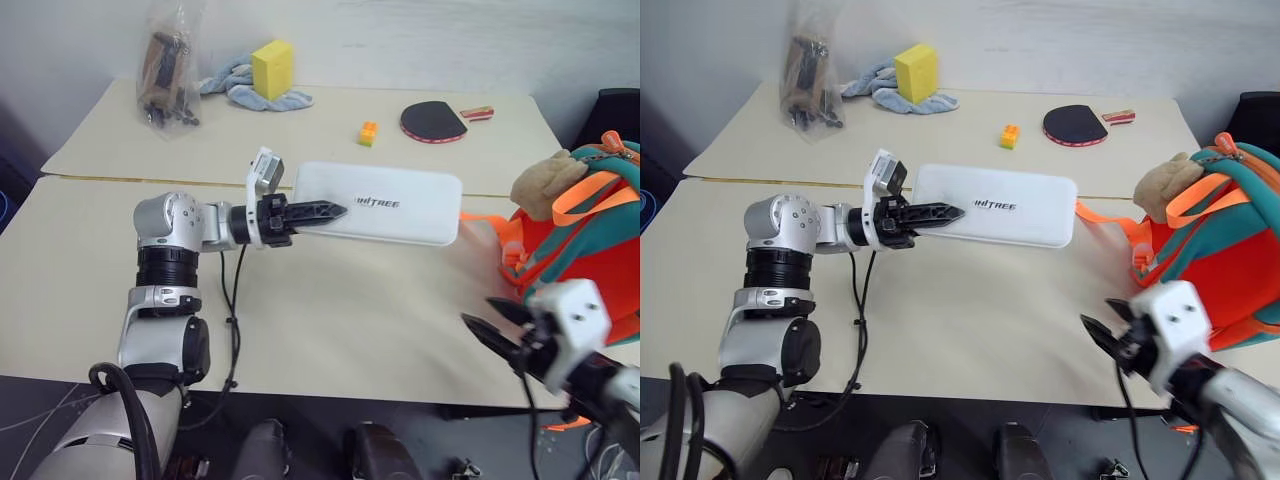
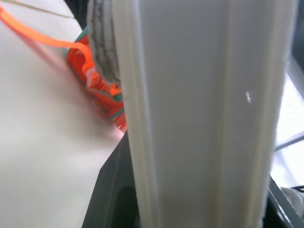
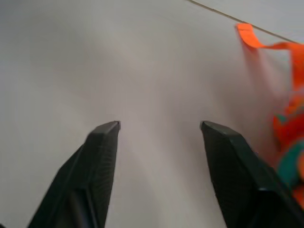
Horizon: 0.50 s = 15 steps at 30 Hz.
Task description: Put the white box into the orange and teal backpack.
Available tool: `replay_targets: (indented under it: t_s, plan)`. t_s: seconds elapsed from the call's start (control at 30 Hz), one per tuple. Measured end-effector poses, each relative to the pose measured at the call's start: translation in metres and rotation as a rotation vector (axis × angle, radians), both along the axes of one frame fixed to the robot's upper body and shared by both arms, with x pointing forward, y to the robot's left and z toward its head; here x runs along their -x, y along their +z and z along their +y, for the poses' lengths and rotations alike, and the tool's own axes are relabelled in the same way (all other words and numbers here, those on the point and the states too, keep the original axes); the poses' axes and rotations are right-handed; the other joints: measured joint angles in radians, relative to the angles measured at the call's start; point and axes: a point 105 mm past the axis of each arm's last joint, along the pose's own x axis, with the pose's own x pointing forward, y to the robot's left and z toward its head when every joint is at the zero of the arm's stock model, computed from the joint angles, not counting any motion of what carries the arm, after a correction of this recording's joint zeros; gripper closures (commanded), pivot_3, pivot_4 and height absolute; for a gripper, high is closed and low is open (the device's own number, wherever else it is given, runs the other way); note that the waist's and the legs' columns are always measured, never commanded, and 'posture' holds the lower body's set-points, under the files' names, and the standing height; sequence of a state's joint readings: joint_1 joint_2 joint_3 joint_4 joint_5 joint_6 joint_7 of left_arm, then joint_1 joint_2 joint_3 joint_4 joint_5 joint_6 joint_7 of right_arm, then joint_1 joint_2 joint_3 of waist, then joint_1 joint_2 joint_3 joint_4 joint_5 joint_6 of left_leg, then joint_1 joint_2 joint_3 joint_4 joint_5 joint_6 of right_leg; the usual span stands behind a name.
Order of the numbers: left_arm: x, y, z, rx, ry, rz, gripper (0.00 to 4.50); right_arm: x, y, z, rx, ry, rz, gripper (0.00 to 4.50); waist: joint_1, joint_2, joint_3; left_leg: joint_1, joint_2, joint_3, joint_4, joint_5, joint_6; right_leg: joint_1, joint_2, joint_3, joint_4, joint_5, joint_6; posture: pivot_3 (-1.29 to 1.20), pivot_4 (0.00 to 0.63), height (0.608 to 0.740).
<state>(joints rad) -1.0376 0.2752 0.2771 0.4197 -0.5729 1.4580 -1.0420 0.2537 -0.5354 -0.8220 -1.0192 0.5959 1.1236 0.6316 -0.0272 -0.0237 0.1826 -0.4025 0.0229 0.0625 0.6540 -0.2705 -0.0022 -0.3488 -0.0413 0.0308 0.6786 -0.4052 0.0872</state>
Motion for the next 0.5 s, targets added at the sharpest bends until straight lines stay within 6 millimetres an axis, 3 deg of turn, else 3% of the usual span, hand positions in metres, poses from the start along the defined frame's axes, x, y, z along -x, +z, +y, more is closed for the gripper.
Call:
replay_targets:
  t_s: [0.1, 0.27, 0.47, 0.5]
  plan:
    - [0.003, -0.001, -0.008, -0.014, 0.026, -0.068, 3.11, -0.003, 0.019, -0.028, -0.017, -0.157, -0.073, 0.03, -0.004, 0.000, 0.000, 0.009, -0.001, 0.001, -0.007, 0.001, -0.002, 0.007, 0.000, 0.001, -0.004, 0.000, 0.000, 0.00, 0.150, 0.740]
    - [-0.004, -0.007, -0.009, -0.043, 0.103, -0.109, 3.11, -0.029, 0.028, -0.042, -0.135, -0.273, -0.139, 0.03, -0.002, 0.000, 0.000, 0.008, 0.001, 0.001, -0.009, 0.002, -0.004, 0.005, 0.003, 0.002, -0.006, 0.000, -0.001, 0.00, 0.150, 0.740]
    - [-0.015, 0.000, 0.007, -0.042, 0.210, -0.145, 3.11, -0.066, 0.025, -0.030, -0.283, -0.260, -0.164, 0.03, 0.000, 0.000, 0.000, 0.000, 0.000, 0.001, -0.006, 0.003, -0.003, -0.003, 0.002, 0.002, -0.005, 0.000, -0.001, 0.00, 0.150, 0.740]
    - [-0.017, 0.000, 0.008, -0.041, 0.222, -0.147, 3.11, -0.073, 0.028, -0.031, -0.296, -0.269, -0.183, 0.20, 0.000, 0.000, 0.000, -0.002, -0.001, 0.002, -0.006, 0.003, -0.002, -0.005, 0.001, 0.002, -0.003, 0.000, 0.000, 0.00, 0.150, 0.740]
